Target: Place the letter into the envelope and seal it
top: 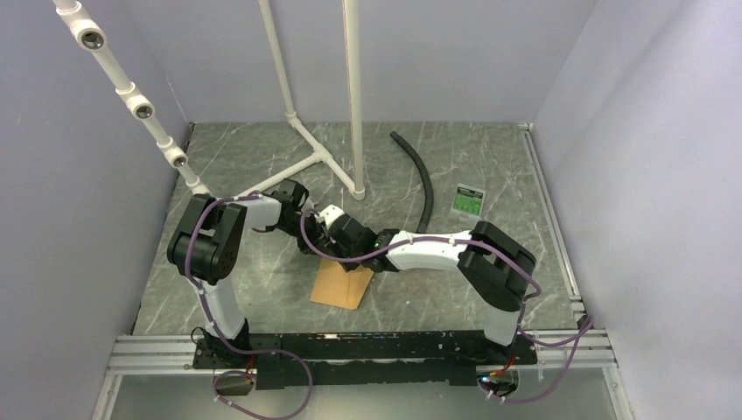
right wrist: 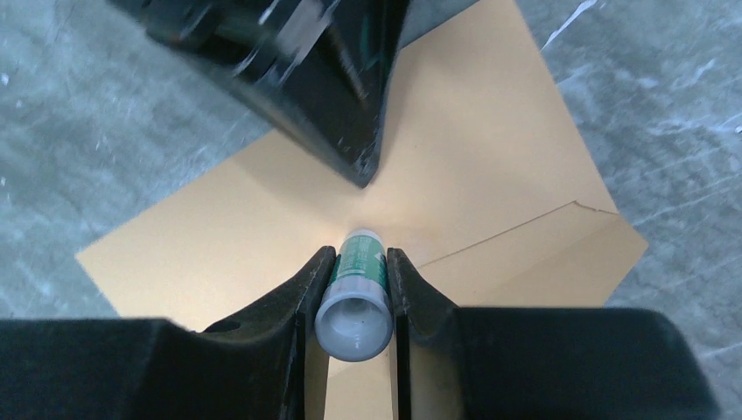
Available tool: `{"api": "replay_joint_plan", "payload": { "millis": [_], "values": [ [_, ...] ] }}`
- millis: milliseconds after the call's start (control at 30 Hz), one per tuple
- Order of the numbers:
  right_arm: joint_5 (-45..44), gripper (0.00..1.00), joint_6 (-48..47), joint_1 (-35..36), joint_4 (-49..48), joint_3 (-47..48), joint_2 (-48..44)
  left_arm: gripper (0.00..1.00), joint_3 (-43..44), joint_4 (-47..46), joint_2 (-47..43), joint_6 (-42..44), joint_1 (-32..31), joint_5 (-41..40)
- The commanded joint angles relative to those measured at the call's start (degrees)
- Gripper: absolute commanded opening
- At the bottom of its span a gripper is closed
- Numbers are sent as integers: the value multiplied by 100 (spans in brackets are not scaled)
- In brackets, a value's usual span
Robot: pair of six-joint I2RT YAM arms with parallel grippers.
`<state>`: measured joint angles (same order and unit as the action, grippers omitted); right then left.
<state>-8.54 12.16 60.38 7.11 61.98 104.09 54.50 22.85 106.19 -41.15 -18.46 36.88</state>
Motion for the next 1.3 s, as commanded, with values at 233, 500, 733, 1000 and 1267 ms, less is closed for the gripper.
{"api": "replay_joint_plan", "payload": {
  "millis": [233, 500, 733, 1000, 1267],
  "values": [
    [282, 0, 149, 298, 669, -691, -238, 2, -221, -63, 532, 273, -127, -1148],
    [-212, 0, 158, -207, 750, -519, -89, 3, -203, -17, 543, 315, -132, -1158],
    [430, 0, -171, -392, 708, -80, -117, 2, -115, 14, 535, 337, -132, -1122],
    [1123, 0, 295, -633, 658, 50, -1432, 2, 135, 145, 455, 418, -132, -1023],
    [1628, 0, 1233, -1640, 639, -587, -2501, 2, 409, 186, 349, 369, -132, -706]
  ]
}}
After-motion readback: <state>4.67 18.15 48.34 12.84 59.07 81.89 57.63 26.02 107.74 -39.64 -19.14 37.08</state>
